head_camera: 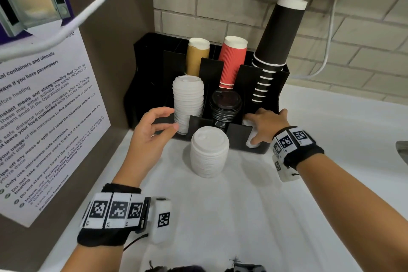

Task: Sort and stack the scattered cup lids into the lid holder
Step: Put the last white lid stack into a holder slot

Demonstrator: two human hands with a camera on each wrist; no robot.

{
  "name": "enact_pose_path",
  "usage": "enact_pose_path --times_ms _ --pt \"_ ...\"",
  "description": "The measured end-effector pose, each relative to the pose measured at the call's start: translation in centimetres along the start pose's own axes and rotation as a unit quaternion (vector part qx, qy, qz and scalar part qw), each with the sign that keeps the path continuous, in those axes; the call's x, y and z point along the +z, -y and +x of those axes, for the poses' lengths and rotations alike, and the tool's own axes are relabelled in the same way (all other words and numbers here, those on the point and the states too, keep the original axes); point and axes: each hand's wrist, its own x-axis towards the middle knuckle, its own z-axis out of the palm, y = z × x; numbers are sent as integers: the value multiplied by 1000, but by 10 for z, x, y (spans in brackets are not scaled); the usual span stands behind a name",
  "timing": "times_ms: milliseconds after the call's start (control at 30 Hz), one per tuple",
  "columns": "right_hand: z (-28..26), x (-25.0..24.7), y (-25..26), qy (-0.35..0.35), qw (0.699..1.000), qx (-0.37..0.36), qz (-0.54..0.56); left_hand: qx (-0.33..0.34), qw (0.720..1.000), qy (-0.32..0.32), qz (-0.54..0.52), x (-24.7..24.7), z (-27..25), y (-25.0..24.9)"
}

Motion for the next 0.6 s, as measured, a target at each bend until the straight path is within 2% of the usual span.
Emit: enact_pose_path --times_ms 133,300,600 --pt "-3 4 1 -24 1000 -5 -3 0 1000 0 0 1 0 -1" --pt "-9 14 6 -98 995 -5 5 0 1000 3 2 2 -1 0" --pt "-15 24 13 -136 990 8 23 -4 1000 9 -4 5 1 1"
